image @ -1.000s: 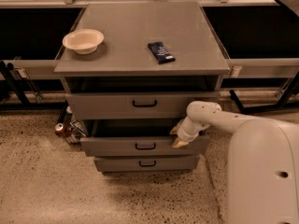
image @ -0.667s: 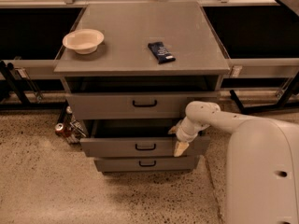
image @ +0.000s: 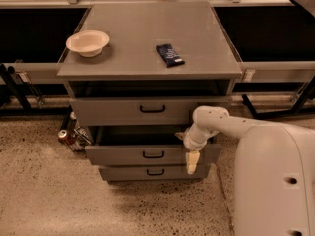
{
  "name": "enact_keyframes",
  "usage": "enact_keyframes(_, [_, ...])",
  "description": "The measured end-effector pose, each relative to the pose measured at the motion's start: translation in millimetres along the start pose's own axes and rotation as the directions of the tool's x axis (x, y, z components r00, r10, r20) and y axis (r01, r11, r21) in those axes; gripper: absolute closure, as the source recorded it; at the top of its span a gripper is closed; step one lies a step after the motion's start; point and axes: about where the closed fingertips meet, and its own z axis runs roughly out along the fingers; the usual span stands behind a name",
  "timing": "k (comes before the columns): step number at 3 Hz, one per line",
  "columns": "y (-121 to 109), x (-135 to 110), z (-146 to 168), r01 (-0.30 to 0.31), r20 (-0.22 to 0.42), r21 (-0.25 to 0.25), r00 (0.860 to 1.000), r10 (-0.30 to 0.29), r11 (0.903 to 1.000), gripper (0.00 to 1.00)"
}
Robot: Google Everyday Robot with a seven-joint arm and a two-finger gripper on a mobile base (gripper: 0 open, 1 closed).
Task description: Open middle drawer
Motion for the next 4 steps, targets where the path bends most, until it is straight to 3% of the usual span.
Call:
enact_keyframes(1, [20.7,-10.2,5.6,0.001,0.007,-0.087,1.0,-0.001,0.9962,0.0])
enact_keyframes(2, [46.9,-20.3,9.9,-0.003,0.012,-0.178,1.0,0.005,0.984,0.02])
enact_keyframes(4, [74.7,-37.5,-3.8,0.014,-0.004,-0.219,1.0,-0.015,0.9757,0.55])
